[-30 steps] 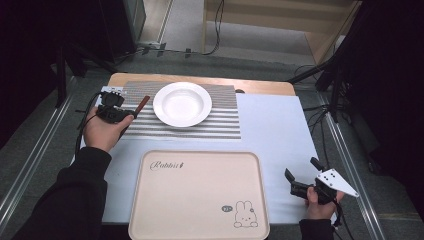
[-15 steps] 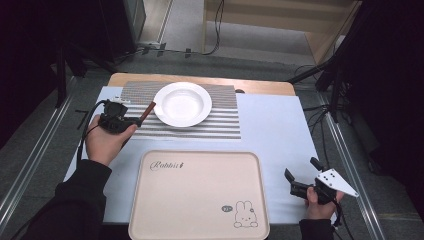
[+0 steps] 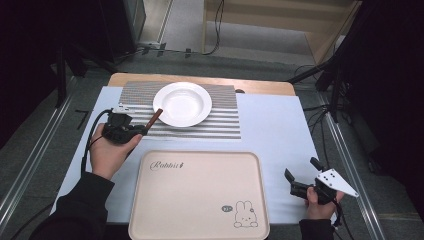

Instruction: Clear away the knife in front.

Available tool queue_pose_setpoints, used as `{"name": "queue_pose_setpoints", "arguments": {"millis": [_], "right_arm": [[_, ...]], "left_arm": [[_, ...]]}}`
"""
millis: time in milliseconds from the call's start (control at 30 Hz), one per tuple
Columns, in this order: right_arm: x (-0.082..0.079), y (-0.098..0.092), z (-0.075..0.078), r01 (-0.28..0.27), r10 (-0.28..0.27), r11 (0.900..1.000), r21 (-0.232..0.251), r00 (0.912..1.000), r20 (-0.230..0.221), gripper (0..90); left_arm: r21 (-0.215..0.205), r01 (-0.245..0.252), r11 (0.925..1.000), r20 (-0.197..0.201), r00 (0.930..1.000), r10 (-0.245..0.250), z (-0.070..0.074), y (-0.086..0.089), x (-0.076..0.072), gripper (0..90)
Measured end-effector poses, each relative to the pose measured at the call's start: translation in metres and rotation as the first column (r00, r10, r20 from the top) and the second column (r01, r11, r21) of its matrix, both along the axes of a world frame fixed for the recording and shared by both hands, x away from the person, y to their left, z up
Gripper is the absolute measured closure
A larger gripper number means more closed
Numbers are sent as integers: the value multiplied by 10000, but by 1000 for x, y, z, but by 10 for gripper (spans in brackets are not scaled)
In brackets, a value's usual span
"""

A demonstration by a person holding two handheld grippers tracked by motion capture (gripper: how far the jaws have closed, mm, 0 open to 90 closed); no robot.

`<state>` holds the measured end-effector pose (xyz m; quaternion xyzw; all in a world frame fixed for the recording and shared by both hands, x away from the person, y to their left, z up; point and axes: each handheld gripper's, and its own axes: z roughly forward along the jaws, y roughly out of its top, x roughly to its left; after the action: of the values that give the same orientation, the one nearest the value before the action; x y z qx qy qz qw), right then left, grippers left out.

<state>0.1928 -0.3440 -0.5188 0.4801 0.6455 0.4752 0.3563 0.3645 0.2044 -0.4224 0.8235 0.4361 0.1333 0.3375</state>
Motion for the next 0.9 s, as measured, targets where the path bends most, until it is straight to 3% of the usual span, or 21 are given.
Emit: {"name": "queue_pose_setpoints", "arguments": {"millis": [367,900], "right_arm": [[0,0,0,-13,13,10000,-12,10000,19,0],[0,0,0,-11,11,10000,-16,10000,8,0]], "left_arm": [[-275,509,9983,276,9984,-501,2,-12,-29,770],[-1032,830,9912,25,9965,-831,-12,-21,-69,770]]}}
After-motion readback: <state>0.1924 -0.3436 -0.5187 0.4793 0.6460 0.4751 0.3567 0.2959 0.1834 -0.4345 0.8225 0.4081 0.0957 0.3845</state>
